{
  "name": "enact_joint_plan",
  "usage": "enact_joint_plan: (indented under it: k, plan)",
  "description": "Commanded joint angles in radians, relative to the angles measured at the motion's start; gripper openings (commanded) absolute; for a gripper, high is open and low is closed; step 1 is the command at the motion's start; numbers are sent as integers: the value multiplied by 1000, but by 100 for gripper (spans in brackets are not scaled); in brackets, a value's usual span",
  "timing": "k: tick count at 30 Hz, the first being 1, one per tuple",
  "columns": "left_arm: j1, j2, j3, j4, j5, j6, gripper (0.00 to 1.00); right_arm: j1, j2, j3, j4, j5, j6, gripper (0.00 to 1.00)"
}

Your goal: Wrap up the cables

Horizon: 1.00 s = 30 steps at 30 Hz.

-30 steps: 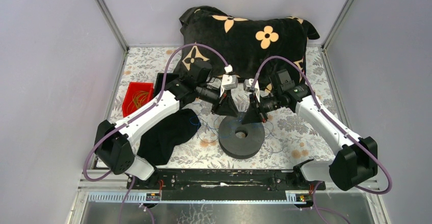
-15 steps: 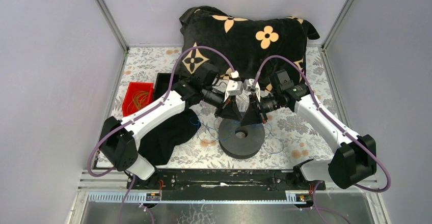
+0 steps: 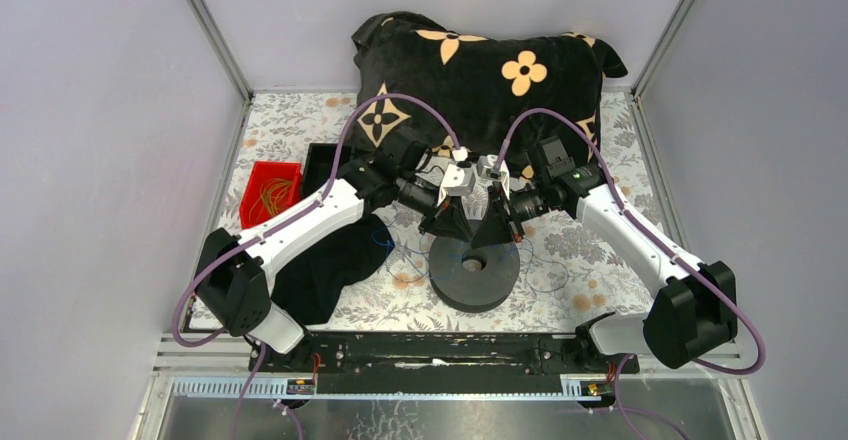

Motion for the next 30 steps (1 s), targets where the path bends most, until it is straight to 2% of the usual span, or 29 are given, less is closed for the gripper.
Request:
enact_joint_plan:
  k: [1,13,20,25,30]
  plan:
    - [-11,1,-23,-34,16,39,19,-3,-4,44,29,-43,19,0]
    - [-30,-4,-42,-35,-13,48,12,-6,-19,24,120,-33,121,0]
    - [-41,-8,-50,-35,-29,54,0,-23,-36,6,192,-21,196,0]
    - [-43,-23,-59,-35,-45,55,0,-53,-46,-11,243,1,247,0]
    - [-43,-40,-54,-35,-78,38,0,-85,-43,-13,223,26,242,0]
